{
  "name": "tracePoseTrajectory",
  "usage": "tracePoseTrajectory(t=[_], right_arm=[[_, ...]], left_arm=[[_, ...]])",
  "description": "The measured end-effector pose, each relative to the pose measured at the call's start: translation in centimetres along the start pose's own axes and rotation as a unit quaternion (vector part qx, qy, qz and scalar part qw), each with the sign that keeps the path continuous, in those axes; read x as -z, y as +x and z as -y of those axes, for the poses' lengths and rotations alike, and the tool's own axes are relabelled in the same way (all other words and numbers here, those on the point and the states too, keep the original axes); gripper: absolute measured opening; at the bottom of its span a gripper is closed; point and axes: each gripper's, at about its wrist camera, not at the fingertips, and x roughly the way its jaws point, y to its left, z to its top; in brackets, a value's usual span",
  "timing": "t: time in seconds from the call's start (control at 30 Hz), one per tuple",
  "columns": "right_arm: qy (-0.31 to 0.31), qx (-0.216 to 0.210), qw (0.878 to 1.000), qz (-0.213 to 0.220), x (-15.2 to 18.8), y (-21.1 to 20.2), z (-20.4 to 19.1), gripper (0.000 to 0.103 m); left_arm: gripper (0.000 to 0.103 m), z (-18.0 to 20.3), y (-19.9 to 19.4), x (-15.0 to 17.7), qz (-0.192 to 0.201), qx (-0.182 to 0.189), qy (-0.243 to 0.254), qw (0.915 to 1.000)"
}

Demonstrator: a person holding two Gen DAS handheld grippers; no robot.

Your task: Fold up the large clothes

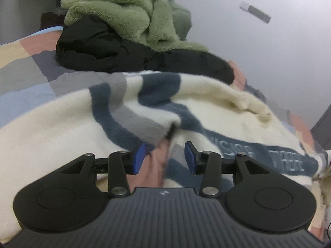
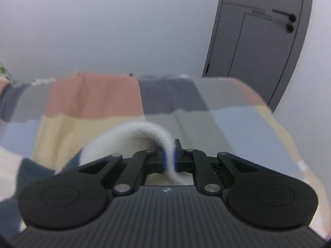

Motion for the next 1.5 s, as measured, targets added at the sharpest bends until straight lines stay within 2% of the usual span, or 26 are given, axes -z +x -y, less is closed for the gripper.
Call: tracePoseTrajectory(t=[0.1,0.23,0.3,0.37,0.43,0.7,0.83,1.0,1.2,1.3,1.5], right_arm=[[-0.008,0.001,1.000,-0.015,1.6,3.0,-0.8,0.010],[-0.012,-0.002,1.000,0.009,3.1,3.0,-1.6,0.014],[0.000,-0.011,1.000,0.011,3.3,2.0,-1.2,0.026],[0.009,-0.027,1.000,0.003,3.4,0.2,-0.7,0.055],[0.015,-0.045,0.999,0.001,3.5,-1.6,-0.2,0.064],[0.070,-0.127,0.989,-0.017,3.4,-13.5,-0.3,0.064],[0.069,-0.157,0.985,-0.012,3.0,-20.0,-2.2,0.064],[0.049,-0.205,0.977,-0.010,4.5,-27.5,-6.0,0.064],[-0.005,-0.269,0.963,-0.019,9.9,-34.0,-11.7,0.064],[0.009,-0.314,0.948,-0.044,12.9,-35.5,-13.1,0.064],[-0.010,-0.358,0.931,-0.066,18.4,-36.6,-16.5,0.064]], left_arm=[[0.048,0.6,1.9,0.4,-0.020,-0.006,0.019,0.9996],[0.048,1.4,3.3,1.3,-0.047,0.026,0.018,0.9984],[0.048,2.1,3.2,1.5,-0.048,0.027,0.030,0.9980],[0.048,2.2,2.9,1.7,-0.044,0.034,0.035,0.9978],[0.048,2.3,2.3,1.8,-0.042,0.038,0.034,0.9978],[0.048,2.3,-2.6,2.0,-0.029,0.114,0.007,0.9930],[0.048,3.1,-5.0,2.9,-0.011,0.118,0.031,0.9924],[0.048,3.3,-6.8,3.6,-0.015,0.124,0.046,0.9911],[0.054,3.3,-9.2,4.5,-0.015,0.127,0.064,0.9897],[0.056,3.0,-10.4,5.0,-0.022,0.124,0.064,0.9900],[0.057,1.1,-12.6,6.1,-0.043,0.114,0.055,0.9909]])
